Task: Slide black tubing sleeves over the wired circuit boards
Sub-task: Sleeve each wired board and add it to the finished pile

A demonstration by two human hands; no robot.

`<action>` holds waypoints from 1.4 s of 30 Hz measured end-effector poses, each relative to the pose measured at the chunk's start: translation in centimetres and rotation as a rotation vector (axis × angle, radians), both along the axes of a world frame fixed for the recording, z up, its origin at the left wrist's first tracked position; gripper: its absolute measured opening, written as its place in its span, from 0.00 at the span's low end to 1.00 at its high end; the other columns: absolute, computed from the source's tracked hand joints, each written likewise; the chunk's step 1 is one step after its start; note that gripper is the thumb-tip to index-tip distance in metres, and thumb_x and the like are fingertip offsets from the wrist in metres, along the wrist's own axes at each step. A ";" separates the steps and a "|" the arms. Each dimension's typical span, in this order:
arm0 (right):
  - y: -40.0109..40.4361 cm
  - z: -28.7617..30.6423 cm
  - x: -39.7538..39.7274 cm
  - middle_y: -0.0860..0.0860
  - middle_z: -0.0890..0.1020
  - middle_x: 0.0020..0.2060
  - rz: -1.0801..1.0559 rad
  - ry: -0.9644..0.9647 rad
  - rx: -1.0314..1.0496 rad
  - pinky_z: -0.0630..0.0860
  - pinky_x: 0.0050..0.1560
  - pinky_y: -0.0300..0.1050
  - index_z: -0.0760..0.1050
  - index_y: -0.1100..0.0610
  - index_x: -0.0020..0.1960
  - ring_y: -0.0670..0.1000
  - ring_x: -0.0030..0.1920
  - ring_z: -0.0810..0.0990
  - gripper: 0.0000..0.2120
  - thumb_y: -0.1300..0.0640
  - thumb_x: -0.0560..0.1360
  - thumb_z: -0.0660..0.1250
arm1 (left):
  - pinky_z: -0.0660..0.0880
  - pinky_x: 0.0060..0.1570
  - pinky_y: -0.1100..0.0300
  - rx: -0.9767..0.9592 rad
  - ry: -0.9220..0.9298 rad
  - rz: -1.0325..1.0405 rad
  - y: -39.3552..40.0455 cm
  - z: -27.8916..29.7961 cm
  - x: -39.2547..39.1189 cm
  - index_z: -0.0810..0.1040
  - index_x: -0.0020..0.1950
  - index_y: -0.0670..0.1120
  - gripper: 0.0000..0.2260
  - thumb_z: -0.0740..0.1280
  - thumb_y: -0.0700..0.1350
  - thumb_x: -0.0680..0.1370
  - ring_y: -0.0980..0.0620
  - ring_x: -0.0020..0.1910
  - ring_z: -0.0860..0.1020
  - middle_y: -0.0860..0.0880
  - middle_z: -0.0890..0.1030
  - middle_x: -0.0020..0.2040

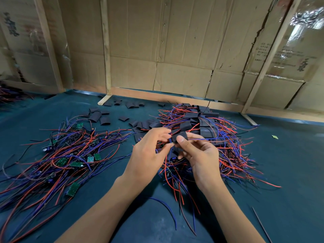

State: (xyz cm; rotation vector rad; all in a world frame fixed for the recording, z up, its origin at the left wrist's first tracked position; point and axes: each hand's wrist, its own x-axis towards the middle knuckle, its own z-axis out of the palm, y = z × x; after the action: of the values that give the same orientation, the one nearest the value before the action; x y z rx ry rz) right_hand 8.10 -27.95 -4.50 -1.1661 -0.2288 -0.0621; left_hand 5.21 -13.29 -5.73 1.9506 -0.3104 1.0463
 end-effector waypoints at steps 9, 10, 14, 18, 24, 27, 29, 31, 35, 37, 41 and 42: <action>0.1 0.2 -0.1 0.60 0.82 0.35 0.021 -0.026 -0.020 0.74 0.29 0.42 0.85 0.51 0.42 0.56 0.34 0.76 0.06 0.56 0.66 0.80 | 0.77 0.53 0.61 0.073 -0.107 -0.075 0.0 -0.2 0.3 0.75 0.65 0.48 0.23 0.75 0.33 0.73 0.55 0.50 0.79 0.52 0.76 0.51; 0.0 0.2 -0.1 0.62 0.82 0.36 0.016 -0.026 -0.015 0.74 0.29 0.42 0.84 0.54 0.44 0.56 0.33 0.76 0.08 0.57 0.66 0.80 | 0.76 0.54 0.62 0.085 -0.118 -0.077 0.1 -0.3 0.3 0.74 0.66 0.48 0.24 0.74 0.33 0.73 0.55 0.51 0.79 0.52 0.77 0.51; -0.4 0.4 0.1 0.63 0.83 0.38 -0.004 -0.037 -0.013 0.75 0.30 0.41 0.80 0.59 0.50 0.54 0.31 0.77 0.16 0.56 0.66 0.80 | 0.75 0.59 0.64 0.090 -0.142 -0.081 0.0 -0.5 0.4 0.74 0.67 0.47 0.24 0.73 0.31 0.74 0.58 0.56 0.80 0.54 0.79 0.55; -0.6 0.7 0.2 0.57 0.84 0.36 -0.008 -0.035 0.024 0.76 0.34 0.41 0.77 0.63 0.54 0.53 0.33 0.81 0.27 0.53 0.63 0.83 | 0.72 0.60 0.67 0.078 -0.122 -0.128 0.0 -0.3 0.3 0.74 0.68 0.47 0.25 0.71 0.29 0.74 0.58 0.57 0.81 0.57 0.81 0.58; -0.5 0.8 0.1 0.61 0.83 0.38 0.045 0.070 0.222 0.77 0.35 0.44 0.73 0.74 0.61 0.55 0.37 0.82 0.28 0.60 0.67 0.77 | 0.74 0.64 0.59 0.026 -0.093 -0.241 -0.2 -0.3 0.1 0.68 0.71 0.53 0.29 0.70 0.31 0.76 0.53 0.63 0.79 0.55 0.79 0.64; -0.7 1.5 -0.1 0.59 0.83 0.36 0.048 0.087 0.235 0.77 0.33 0.42 0.78 0.65 0.50 0.54 0.34 0.81 0.13 0.63 0.68 0.76 | 0.73 0.67 0.48 -0.005 -0.105 -0.353 -0.3 -0.3 0.1 0.63 0.73 0.52 0.30 0.69 0.31 0.76 0.46 0.67 0.77 0.47 0.74 0.68; -1.0 2.4 0.0 0.58 0.83 0.37 0.019 0.064 0.272 0.77 0.33 0.42 0.78 0.61 0.47 0.53 0.35 0.82 0.09 0.65 0.69 0.74 | 0.71 0.68 0.45 0.042 -0.116 -0.352 -0.2 -0.6 0.3 0.62 0.74 0.48 0.30 0.69 0.34 0.76 0.42 0.70 0.73 0.43 0.71 0.70; -1.6 3.9 0.8 0.55 0.83 0.36 -0.044 0.054 0.330 0.77 0.33 0.40 0.76 0.63 0.51 0.52 0.35 0.82 0.10 0.67 0.71 0.72 | 0.71 0.67 0.44 0.091 -0.124 -0.286 0.1 -0.9 0.7 0.62 0.75 0.46 0.29 0.70 0.37 0.77 0.41 0.70 0.72 0.44 0.71 0.70; -4.1 7.7 4.2 0.52 0.83 0.36 -0.220 0.162 0.285 0.76 0.32 0.38 0.77 0.61 0.54 0.47 0.35 0.81 0.09 0.69 0.75 0.70 | 0.72 0.64 0.48 0.083 -0.043 -0.163 0.8 -1.3 0.9 0.62 0.75 0.53 0.28 0.69 0.43 0.78 0.47 0.66 0.74 0.53 0.72 0.65; -5.3 8.7 5.9 0.56 0.83 0.42 -0.204 0.256 0.216 0.79 0.36 0.36 0.76 0.64 0.57 0.48 0.39 0.81 0.12 0.71 0.76 0.69 | 0.72 0.63 0.48 0.094 -0.002 -0.126 0.9 -1.5 0.9 0.61 0.75 0.54 0.29 0.69 0.43 0.78 0.49 0.65 0.74 0.54 0.71 0.63; -7.0 8.6 8.2 0.65 0.80 0.47 -0.203 0.392 0.161 0.83 0.52 0.44 0.71 0.68 0.62 0.57 0.53 0.83 0.17 0.76 0.75 0.65 | 0.70 0.65 0.49 0.079 0.137 -0.064 0.6 -1.5 0.8 0.59 0.74 0.59 0.28 0.66 0.44 0.78 0.54 0.65 0.72 0.57 0.70 0.62; -7.3 8.4 8.3 0.63 0.80 0.41 -0.220 0.396 0.131 0.84 0.49 0.44 0.71 0.69 0.61 0.57 0.51 0.84 0.15 0.75 0.76 0.65 | 0.70 0.66 0.50 0.083 0.169 -0.044 0.6 -1.5 0.7 0.60 0.74 0.60 0.28 0.66 0.44 0.78 0.55 0.65 0.72 0.59 0.70 0.61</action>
State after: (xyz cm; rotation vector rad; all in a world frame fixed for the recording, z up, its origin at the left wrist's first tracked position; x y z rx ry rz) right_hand 16.43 -35.25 3.90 -1.0456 0.2511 -0.0373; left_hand 5.92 -12.67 -7.20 2.0827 -0.3052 0.8456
